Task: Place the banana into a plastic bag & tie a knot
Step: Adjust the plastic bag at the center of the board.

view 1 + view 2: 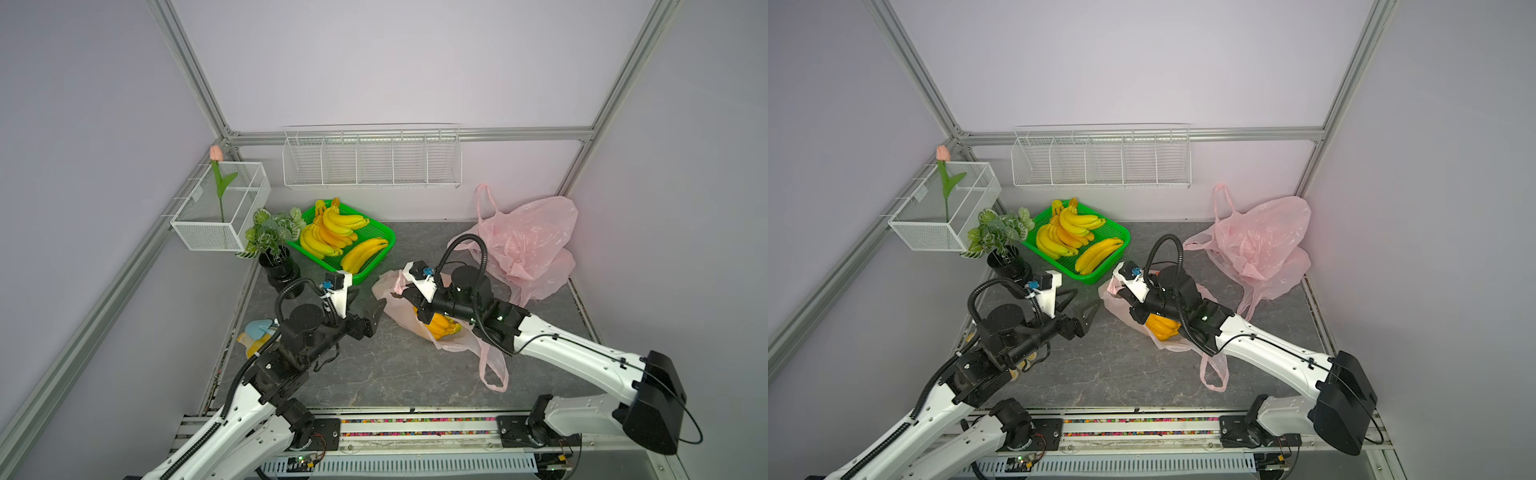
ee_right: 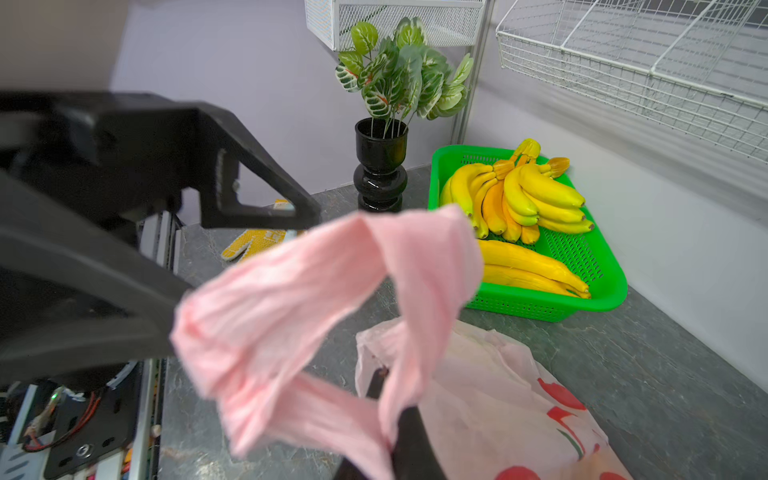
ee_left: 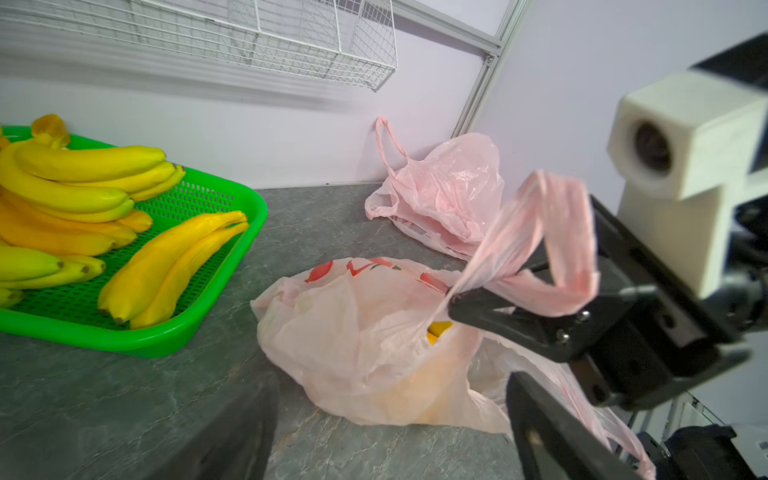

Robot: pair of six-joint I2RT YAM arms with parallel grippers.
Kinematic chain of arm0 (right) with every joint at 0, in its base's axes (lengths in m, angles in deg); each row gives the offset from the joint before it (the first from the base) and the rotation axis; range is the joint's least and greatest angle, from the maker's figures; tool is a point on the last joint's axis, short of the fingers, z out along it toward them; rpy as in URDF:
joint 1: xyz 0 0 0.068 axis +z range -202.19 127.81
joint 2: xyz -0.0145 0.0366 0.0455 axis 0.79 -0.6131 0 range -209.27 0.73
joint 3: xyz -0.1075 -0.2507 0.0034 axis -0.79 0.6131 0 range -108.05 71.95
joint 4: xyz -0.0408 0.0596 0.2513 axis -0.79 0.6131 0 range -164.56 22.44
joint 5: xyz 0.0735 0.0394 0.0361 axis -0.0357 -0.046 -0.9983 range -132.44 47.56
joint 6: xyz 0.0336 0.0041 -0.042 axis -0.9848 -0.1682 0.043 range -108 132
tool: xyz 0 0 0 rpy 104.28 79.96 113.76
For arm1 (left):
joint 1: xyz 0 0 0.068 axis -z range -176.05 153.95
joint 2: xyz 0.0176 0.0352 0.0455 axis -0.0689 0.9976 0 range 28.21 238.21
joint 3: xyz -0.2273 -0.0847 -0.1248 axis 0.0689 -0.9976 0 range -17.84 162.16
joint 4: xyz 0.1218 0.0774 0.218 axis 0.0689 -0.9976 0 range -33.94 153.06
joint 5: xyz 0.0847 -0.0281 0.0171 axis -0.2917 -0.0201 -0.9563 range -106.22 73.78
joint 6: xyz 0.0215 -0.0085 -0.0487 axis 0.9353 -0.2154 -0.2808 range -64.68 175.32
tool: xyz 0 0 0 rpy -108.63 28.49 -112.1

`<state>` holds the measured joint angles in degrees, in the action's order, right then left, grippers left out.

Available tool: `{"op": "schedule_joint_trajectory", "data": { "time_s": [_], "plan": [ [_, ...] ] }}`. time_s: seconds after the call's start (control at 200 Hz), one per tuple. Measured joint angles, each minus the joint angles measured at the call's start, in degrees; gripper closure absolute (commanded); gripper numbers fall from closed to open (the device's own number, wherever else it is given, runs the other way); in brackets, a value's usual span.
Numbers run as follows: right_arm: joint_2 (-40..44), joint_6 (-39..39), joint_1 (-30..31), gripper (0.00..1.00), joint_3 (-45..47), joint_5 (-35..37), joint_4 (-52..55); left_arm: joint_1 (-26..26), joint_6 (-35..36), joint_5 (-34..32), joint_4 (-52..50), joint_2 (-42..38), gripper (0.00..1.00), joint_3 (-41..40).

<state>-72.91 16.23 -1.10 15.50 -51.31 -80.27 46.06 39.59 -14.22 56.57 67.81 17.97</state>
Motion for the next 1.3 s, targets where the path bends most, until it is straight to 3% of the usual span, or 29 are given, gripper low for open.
{"op": "schedule_joint_trajectory", "data": {
  "time_s": [0.175,0.445,0.665,0.85,0.98,1.074,1.299],
  "plan": [
    [1.46,-3.89,0.00,0.92,0.00,-0.39,4.26,3.28,5.75,2.69,11.54,3.37,0.23,-5.77],
    [1.46,-8.98,0.00,0.91,0.00,-1.66,7.37,7.15,14.56,6.27,23.67,11.85,0.34,-6.10],
    [2.01,-11.56,-0.26,0.90,0.00,-1.95,7.80,7.15,16.74,6.88,25.75,18.60,0.45,-6.03],
    [2.49,-13.18,-0.26,0.88,0.00,-2.73,7.78,7.17,17.68,6.93,27.71,22.73,0.68,-5.22],
    [2.62,-14.45,-0.26,0.78,0.11,-2.67,7.78,7.19,17.70,6.86,28.57,24.44,0.80,-4.52],
    [3.74,-14.75,-0.26,0.71,0.76,-2.08,7.85,7.19,17.86,6.88,28.70,24.44,0.83,-4.52],
    [8.74,-14.23,-0.26,0.69,1.55,2.60,8.96,7.19,17.88,6.91,28.44,23.96,0.84,-4.52]
  ]
}}
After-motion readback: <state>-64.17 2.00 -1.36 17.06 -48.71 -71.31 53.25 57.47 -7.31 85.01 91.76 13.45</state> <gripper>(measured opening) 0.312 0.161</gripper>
